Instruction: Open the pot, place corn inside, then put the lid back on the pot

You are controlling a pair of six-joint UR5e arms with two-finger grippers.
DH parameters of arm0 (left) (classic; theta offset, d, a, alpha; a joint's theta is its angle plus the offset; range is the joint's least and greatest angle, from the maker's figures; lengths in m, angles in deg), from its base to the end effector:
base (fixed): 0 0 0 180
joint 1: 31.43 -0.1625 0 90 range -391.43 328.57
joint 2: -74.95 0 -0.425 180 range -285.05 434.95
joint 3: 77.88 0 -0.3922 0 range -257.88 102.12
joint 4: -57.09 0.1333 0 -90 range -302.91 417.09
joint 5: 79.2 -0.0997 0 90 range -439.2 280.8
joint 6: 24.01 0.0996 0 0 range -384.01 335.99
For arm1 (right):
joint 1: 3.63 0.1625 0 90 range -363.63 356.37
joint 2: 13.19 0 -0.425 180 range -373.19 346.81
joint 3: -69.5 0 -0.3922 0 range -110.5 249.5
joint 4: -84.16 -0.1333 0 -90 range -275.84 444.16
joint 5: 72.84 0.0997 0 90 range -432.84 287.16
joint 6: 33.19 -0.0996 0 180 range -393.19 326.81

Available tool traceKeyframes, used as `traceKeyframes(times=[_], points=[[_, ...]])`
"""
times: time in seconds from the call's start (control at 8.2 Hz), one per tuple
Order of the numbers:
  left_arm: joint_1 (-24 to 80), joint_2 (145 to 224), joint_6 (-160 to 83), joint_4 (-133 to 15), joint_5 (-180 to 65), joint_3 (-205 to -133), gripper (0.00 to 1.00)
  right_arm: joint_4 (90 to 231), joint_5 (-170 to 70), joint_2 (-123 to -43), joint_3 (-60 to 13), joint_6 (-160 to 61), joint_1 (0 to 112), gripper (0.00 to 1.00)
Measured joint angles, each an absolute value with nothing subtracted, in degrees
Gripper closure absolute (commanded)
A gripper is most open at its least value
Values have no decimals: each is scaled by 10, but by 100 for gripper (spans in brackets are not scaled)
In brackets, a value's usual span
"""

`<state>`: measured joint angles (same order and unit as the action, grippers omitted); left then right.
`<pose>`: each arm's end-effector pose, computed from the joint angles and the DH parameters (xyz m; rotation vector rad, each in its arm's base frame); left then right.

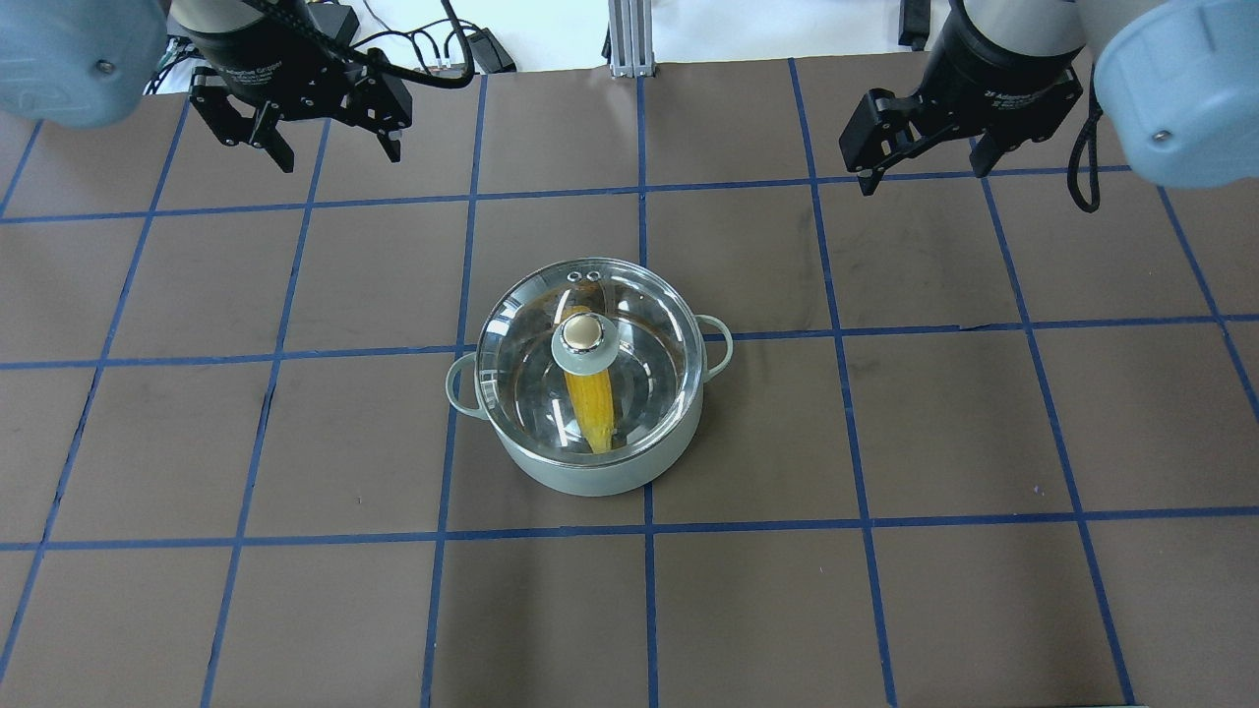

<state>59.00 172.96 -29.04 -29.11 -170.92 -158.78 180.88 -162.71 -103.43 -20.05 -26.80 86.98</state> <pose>-0.1345 -0.5582 0.5001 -0.1269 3.1102 -0.1350 0.1389 -0.5007 0.5063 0.1914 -3.1249 0.2027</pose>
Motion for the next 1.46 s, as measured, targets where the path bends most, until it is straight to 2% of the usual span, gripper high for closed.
traceKeyframes(times=[1.46], points=[[594,1720,-288,-292,-1714,-1602,0,1808,-1626,-1034,-201,-264,867,0]])
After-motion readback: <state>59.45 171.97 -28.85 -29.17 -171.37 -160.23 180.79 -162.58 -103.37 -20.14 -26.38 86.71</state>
